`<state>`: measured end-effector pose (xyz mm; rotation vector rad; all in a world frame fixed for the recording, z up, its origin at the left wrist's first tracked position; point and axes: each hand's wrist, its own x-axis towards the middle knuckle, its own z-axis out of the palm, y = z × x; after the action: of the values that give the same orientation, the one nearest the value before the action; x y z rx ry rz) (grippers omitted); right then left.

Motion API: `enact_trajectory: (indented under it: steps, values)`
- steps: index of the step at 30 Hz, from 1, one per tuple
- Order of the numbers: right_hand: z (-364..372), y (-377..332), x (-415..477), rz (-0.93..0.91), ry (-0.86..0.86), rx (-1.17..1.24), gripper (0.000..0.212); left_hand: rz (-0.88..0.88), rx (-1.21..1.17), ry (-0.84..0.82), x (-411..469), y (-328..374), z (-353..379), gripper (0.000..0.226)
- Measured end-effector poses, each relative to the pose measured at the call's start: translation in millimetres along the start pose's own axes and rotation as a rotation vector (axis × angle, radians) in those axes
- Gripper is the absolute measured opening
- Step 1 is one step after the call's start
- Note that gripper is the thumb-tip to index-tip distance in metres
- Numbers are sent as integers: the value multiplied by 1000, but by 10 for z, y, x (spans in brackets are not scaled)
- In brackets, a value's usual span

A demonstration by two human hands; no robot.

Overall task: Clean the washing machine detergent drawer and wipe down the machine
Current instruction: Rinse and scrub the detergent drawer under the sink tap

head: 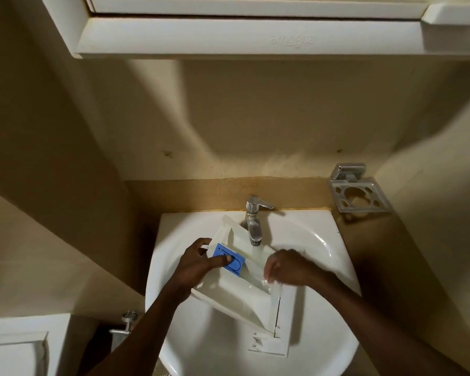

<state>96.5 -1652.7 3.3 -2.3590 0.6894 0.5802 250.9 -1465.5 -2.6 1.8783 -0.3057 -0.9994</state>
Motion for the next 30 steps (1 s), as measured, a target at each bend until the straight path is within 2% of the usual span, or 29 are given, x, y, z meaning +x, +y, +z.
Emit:
enact_trajectory:
  steps: [2, 3, 5, 10, 13, 15, 19, 21, 25, 28, 30]
  values:
    - [-98, 41, 95, 40, 151, 79, 29, -9, -15, 2, -10, -31, -23, 66]
    - [-100, 39, 119, 32, 142, 100, 32, -5, -20, 6, -23, -33, -24, 65]
    - [-49, -19, 131, 11, 53, 57, 39, 0, -28, 21, -42, -38, -20, 60]
    - [122, -212, -217, 6, -104, -173, 53, -12, -40, 67, -55, -89, -36, 71]
    - [332, -462, -624, -1, -105, -318, 33, -15, -36, 87, -60, -88, -45, 70]
    - [437, -562, -770, -43, -155, -355, 29, -8, -21, 85, -63, -67, -33, 73]
    - [267, -295, -572, -10, -242, -107, 19, -2, -9, 78, -86, -2, -13, 64]
    - [167, -134, -405, -51, -179, -176, 24, 0, -4, 74, -95, 17, 1, 61]
    - [160, 64, -181, -78, 126, -396, 41, -9, 4, 73, -127, 17, -4, 69]
    - [349, 26, -291, -91, 120, -514, 60, -13, 12, 105, -185, 12, -29, 60]
    - [519, -87, -454, -109, 135, -578, 53, -19, 16, 126, -198, 0, -39, 55]
